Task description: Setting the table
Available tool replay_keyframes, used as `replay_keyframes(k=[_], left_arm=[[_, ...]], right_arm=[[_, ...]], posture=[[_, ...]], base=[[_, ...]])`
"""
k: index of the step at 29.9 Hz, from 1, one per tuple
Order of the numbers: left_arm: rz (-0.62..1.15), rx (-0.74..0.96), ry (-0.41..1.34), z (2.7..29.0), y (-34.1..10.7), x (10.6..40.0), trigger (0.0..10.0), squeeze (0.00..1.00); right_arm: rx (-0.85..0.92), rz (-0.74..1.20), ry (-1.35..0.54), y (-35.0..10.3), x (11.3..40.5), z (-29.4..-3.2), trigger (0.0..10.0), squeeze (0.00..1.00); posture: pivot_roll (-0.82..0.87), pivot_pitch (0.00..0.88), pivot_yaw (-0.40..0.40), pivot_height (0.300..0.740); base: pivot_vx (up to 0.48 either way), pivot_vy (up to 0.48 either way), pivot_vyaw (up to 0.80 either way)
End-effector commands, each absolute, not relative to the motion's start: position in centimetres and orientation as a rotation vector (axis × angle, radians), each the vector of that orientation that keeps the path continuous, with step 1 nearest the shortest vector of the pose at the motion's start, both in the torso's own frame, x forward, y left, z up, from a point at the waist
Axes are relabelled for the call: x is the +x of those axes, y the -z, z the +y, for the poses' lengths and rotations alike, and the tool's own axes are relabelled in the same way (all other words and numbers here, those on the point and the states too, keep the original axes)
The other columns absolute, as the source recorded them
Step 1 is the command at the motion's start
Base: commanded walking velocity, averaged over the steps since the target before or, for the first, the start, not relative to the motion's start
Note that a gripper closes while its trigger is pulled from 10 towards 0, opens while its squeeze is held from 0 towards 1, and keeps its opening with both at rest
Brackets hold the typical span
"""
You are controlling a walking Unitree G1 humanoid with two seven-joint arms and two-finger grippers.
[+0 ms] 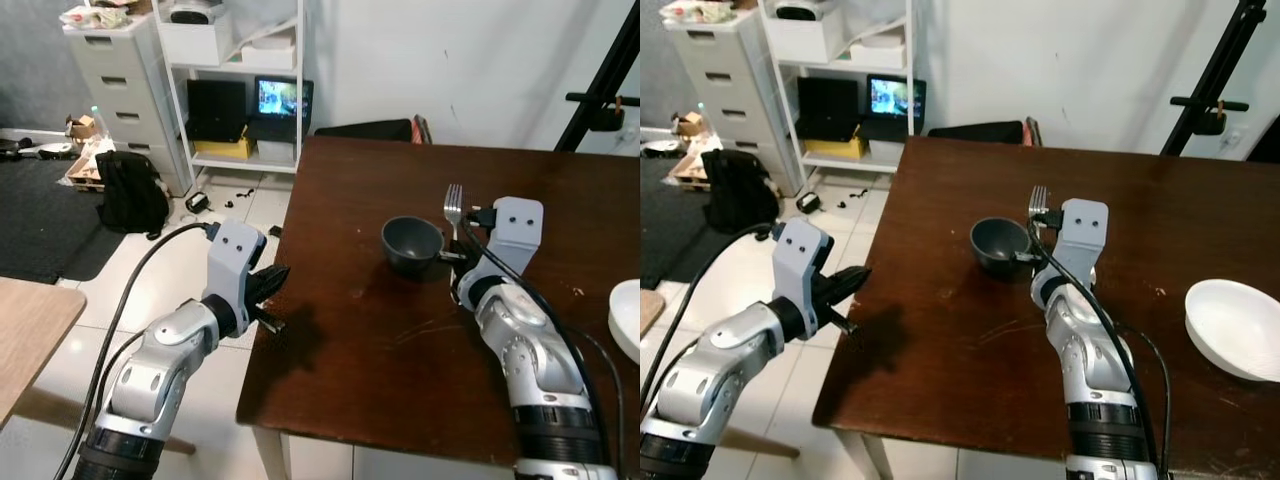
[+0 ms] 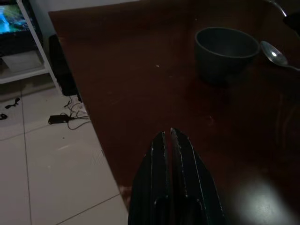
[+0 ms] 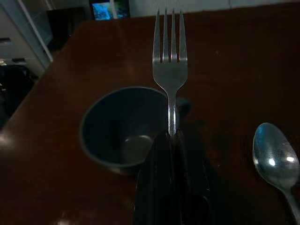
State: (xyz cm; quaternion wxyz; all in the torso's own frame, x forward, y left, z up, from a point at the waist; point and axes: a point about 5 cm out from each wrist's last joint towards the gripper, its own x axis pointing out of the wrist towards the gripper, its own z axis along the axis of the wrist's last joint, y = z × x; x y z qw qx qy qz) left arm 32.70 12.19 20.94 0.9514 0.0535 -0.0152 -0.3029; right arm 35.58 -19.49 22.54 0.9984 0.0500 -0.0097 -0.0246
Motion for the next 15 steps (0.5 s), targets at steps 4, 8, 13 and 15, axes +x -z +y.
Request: replay_keyframes(k=[4,8,13,15], left_arm=[[-0.007,0.103,0.628,12.2,-20.4,32.4,10.0,0.0],[-0.002,0.104,0.626,12.2,-20.3,32.4,10.0,0.0],[0.0,0.104,0.625,12.2,-20.3,32.3,10.0,0.0],[0.001,0.104,0.625,12.2,-20.3,32.3,10.0,0.0]], right_arm=[[0.036,0.091,0.013,-20.7,35.4,-18.8,10.0,0.0],[0.05,0.144,-0.009,-19.6,35.4,-18.3,10.0,0.0],[0.055,0.149,-0.016,-19.7,35.4,-18.0,10.0,0.0],[0.052,0.163,-0.029,-19.4,35.4,-17.8,10.0,0.0]], posture=[[-0.04,0.124,0.077,0.74],[-0.04,0.126,0.076,0.74],[-0.04,0.129,0.073,0.74],[-0.04,0.131,0.073,0.74]], base=[[0.0,0.0,0.0],[0.0,0.0,0.0],[0.0,0.0,0.0],[0.0,0.0,0.0]])
